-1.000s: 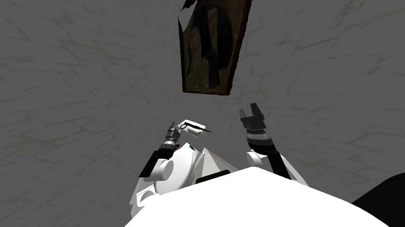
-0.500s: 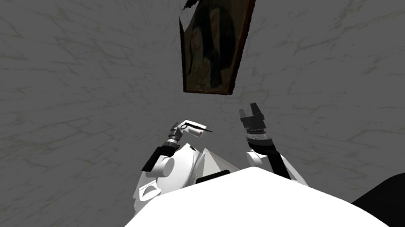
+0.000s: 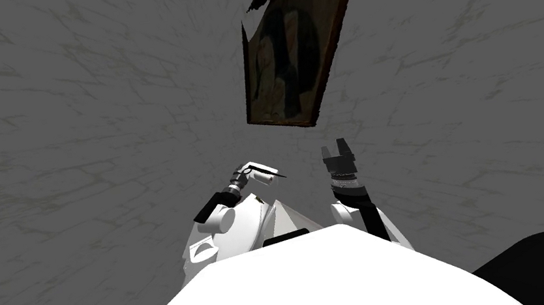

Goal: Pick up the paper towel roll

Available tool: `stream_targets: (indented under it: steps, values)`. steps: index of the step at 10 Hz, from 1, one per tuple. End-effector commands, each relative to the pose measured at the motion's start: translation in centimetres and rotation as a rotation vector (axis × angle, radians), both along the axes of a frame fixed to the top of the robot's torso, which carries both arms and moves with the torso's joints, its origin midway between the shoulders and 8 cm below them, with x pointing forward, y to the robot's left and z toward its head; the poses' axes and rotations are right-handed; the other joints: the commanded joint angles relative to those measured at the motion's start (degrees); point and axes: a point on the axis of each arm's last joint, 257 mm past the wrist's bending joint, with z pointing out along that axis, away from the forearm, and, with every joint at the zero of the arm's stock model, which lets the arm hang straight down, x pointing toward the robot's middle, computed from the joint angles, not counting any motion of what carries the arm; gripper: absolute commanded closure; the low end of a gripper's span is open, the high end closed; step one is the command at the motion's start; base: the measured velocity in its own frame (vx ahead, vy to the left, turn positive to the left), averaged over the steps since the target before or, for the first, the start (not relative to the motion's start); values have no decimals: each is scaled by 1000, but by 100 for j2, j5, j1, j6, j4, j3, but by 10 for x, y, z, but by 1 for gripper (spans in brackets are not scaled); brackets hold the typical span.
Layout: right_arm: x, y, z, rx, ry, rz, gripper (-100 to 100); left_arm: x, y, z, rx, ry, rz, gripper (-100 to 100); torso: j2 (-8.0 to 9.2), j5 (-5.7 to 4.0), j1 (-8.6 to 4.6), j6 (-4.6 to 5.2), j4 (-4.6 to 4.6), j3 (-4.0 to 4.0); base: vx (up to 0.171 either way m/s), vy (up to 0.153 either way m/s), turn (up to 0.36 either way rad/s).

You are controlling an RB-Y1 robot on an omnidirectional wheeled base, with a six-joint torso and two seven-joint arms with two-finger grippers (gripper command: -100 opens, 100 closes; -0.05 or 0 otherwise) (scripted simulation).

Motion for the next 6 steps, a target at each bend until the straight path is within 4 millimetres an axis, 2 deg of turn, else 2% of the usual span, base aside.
stream_targets:
  steps: [1,2,5,6]
  values:
    - [0,0,0,0,0,0,0,0,-5,-10,8,45,-15,-100,0,0,0,0,0,0,19,58,-47]
    - [0,0,0,0,0,0,0,0,-5,-15,12,60,-17,-100,1,1,0,-2,0,0,6,27,7]
    - [0,0,0,0,0,0,0,3,-22,-19,20,114,-59,-100,1,0,-5,-2,0,0,18,53,-83]
    - [0,0,0,0,0,0,0,2,-23,-27,28,142,-63,-100,4,1,3,0,1,2,15,60,-63]
